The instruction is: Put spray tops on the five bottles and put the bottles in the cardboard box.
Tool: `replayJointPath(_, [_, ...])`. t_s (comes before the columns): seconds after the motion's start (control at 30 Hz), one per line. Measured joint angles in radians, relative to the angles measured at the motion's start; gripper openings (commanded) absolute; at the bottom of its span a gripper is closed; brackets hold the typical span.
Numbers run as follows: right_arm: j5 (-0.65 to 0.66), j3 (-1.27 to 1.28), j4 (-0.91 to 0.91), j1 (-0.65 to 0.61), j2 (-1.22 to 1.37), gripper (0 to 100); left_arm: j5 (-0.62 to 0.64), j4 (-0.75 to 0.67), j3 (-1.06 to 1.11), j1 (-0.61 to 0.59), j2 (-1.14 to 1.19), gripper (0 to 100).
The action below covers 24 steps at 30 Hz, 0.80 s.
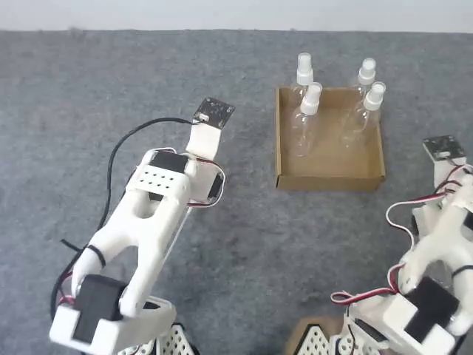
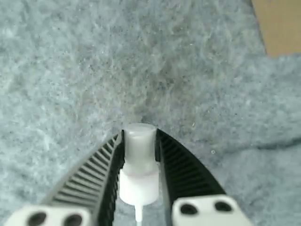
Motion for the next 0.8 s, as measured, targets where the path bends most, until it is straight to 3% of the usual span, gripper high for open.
replayJointPath(0.23, [0.0, -0.002, 0.0, -0.011, 0.015, 25.6, 0.0, 0.0, 0.0, 0.0, 0.0, 5])
replayJointPath(0.47, [-0.002, -0.104, 0.012, -0.011, 0.196, 25.2, 0.0, 0.0, 0.0, 0.0, 0.0, 5])
replayJointPath(0.8, [-0.002, -0.137, 0.012, -0.017, 0.276, 7.4, 0.0, -0.005, 0.114, 0.0, -0.153, 5])
